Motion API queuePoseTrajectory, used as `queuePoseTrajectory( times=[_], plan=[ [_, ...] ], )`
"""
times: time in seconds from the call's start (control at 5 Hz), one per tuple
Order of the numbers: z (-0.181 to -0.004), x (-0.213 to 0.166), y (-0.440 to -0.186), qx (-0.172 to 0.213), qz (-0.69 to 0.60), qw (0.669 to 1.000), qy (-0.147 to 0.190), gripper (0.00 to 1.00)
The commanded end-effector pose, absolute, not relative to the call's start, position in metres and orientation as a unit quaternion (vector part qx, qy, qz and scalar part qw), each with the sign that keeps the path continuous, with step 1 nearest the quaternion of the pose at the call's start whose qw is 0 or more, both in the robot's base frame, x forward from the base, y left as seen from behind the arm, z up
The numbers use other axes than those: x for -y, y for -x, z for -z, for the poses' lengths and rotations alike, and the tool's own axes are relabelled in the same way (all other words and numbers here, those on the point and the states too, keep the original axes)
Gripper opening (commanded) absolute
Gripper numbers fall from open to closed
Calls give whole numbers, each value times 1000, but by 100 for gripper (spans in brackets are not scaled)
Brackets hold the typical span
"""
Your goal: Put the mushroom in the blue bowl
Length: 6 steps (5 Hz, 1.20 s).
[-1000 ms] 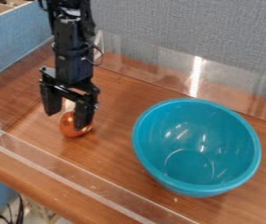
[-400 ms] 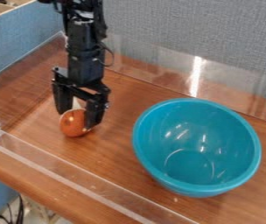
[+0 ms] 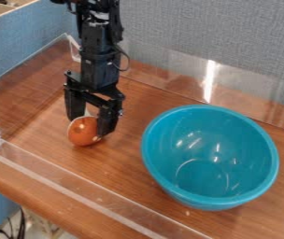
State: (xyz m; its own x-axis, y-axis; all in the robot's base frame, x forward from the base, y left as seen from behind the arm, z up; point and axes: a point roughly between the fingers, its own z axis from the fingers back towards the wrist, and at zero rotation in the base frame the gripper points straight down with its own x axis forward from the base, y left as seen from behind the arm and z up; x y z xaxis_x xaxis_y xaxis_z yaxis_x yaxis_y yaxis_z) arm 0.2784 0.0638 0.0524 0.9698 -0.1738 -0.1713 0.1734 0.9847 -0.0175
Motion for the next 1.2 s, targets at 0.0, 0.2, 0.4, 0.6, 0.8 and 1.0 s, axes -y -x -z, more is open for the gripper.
queuePoseTrajectory(
  times=[0.0,0.2,0.4,0.6,0.8,1.0],
  plan=[
    [-65,-75,-283,-66,94,993,-6,100],
    [-58,-85,-286,-68,80,994,-4,100],
    [-52,-96,-290,-69,65,995,-1,100],
    [-51,-96,-295,-70,54,996,0,0],
    [-58,-96,-299,-67,47,997,3,0],
    [-66,-94,-303,-61,41,997,6,0]
  ],
)
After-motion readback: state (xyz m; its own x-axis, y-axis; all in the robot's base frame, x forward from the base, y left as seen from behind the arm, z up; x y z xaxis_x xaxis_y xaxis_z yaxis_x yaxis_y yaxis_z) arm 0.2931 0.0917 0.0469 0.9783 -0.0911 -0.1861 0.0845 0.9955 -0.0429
